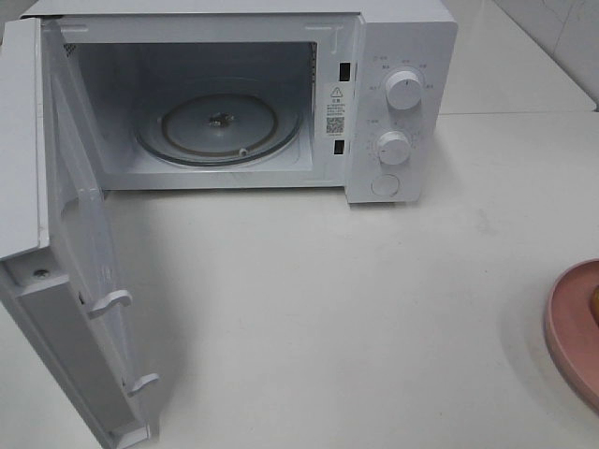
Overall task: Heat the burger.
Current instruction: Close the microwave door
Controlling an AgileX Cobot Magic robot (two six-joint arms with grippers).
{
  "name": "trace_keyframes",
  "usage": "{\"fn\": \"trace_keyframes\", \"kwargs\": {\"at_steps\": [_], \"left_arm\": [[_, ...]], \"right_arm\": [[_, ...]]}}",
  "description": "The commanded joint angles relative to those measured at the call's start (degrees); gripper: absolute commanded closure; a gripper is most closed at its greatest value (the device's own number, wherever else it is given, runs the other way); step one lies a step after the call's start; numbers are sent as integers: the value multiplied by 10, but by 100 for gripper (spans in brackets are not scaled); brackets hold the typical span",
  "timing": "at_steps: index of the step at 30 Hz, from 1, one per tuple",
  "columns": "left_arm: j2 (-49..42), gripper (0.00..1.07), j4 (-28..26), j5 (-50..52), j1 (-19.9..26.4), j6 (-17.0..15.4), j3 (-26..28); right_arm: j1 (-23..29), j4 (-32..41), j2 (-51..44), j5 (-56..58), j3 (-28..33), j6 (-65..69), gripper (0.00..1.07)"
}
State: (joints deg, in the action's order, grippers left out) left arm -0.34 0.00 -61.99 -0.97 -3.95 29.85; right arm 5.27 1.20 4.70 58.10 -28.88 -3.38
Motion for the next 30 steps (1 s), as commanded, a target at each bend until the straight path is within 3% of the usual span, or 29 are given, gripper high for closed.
{"fn": "trace_keyframes", "kwargs": {"at_steps": [1,6,30], "left_arm": [[-2,7,0,7,1,-1,-1],[-2,7,0,7,1,-1,-1],[-2,7,0,7,1,-1,-1]], "right_arm": [[-13,5,-21,-11,3,-9,31],[-19,1,-66,-11,3,0,31],[-19,1,-65,-11,3,2,31]]}}
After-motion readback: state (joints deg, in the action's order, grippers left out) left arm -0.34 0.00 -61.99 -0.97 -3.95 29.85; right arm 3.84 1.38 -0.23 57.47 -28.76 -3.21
